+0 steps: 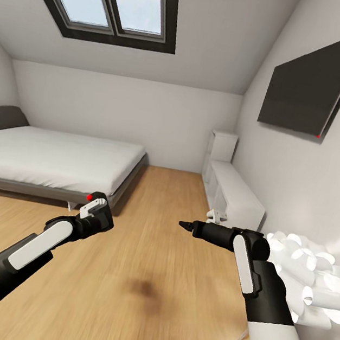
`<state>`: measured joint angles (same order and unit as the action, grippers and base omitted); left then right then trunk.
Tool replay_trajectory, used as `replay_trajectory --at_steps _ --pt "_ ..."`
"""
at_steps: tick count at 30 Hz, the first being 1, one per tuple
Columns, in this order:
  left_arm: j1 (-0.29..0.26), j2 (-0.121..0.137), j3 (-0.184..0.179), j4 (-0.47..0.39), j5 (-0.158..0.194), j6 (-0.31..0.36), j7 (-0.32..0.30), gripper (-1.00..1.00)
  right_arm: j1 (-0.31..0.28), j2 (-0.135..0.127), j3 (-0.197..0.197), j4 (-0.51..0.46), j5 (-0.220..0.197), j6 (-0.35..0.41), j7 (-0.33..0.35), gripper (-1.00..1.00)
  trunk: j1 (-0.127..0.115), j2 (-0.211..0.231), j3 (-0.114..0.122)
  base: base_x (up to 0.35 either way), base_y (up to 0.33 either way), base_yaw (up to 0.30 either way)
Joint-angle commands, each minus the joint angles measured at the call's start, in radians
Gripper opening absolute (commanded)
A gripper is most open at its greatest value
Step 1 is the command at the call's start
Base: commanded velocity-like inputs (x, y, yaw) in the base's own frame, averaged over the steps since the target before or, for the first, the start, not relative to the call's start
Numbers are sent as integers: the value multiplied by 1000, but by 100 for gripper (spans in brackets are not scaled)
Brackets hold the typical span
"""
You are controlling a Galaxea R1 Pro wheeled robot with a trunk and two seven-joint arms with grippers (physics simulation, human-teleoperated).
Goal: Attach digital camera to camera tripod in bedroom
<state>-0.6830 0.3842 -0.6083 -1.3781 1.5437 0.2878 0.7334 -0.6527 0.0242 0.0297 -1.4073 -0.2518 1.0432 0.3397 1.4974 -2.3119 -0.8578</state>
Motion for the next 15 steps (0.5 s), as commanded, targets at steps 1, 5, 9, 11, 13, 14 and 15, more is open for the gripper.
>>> replay_trajectory --at_steps 1,5,9,11,13,14,15 --pt "-1 1 -1 -1 3 3 3 -100 -1 0 -1 -1 5 4 5 100 -4 7 2 0 0 0" --pt "-1 1 -1 1 4 4 2 -100 -1 0 -1 -1 4 4 5 100 -19 35 15 0 0 0" --pt "-1 2 0 2 4 4 1 -100 -1 0 -1 0 3 4 5 100 -35 63 27 0 0 0" --pt "-1 2 0 2 5 5 0 -100 -1 0 -2 0 3 4 5 100 -42 77 33 0 0 0" --pt "-1 3 1 2 5 5 0 -100 -1 0 -2 0 2 4 5 100 -50 91 40 0 0 0" --pt "-1 3 1 2 5 5 0 -100 -1 0 -2 0 2 4 5 100 -54 98 43 0 0 0" --pt "-1 3 1 2 5 4 0 -100 -1 0 -1 1 2 4 5 100 -58 105 46 0 0 0"
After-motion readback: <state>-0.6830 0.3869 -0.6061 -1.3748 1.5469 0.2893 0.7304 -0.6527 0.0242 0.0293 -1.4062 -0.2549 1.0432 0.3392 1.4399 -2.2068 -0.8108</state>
